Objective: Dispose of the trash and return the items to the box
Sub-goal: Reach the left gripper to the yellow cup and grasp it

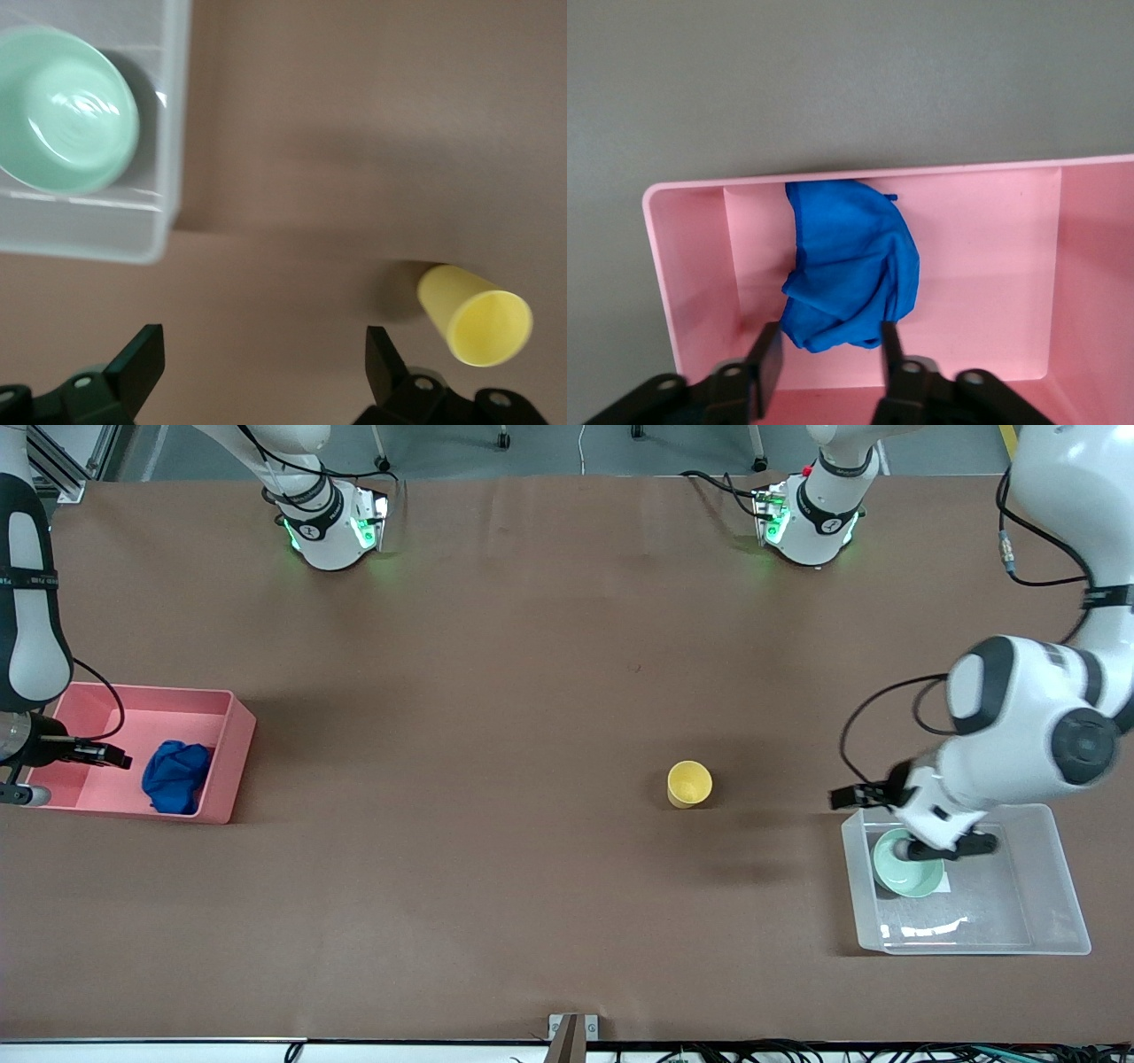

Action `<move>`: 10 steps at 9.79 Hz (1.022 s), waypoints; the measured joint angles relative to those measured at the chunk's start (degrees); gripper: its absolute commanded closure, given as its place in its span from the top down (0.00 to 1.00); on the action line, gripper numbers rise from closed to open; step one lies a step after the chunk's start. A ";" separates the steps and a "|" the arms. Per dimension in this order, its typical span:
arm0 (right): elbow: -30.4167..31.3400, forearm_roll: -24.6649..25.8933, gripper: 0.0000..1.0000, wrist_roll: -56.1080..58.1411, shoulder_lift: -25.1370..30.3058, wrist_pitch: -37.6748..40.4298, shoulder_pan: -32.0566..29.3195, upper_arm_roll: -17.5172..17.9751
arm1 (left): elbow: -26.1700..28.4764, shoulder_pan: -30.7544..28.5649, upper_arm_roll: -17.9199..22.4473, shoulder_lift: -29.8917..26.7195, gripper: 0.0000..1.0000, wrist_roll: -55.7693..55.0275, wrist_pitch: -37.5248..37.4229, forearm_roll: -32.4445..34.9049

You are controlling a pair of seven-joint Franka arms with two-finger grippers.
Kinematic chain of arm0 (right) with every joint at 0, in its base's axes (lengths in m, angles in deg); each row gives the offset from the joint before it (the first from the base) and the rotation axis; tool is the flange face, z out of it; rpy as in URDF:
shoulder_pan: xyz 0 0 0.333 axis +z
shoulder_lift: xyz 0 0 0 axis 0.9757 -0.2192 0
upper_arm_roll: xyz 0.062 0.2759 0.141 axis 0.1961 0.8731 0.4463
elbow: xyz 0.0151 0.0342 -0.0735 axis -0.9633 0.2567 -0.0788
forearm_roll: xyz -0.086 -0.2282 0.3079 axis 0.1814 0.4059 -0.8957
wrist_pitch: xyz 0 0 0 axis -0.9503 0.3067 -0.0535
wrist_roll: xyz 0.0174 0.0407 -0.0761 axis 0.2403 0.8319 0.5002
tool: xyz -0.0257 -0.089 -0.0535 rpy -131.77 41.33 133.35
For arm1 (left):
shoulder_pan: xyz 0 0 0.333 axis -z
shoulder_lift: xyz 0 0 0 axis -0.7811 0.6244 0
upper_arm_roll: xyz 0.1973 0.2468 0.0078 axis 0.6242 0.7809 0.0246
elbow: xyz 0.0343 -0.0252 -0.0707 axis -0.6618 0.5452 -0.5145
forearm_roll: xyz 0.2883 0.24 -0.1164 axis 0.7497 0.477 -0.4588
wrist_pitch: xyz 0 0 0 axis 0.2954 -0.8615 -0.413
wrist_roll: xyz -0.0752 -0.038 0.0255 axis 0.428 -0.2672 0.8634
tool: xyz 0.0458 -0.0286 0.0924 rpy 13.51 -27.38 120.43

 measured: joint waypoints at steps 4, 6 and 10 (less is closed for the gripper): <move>-5.01 0.05 1.00 -0.01 2.85 1.22 2.85 0.49 | 7.56 8.48 -1.26 -0.28 0.87 -19.11 9.01 1.01; -7.57 1.56 1.00 -0.85 7.29 6.58 5.53 0.53 | 10.32 10.57 -1.22 0.62 0.79 -24.10 13.94 1.07; -10.86 2.91 1.00 -5.74 15.26 18.10 10.05 0.77 | 10.95 11.71 -1.19 4.94 0.59 -28.41 19.66 1.07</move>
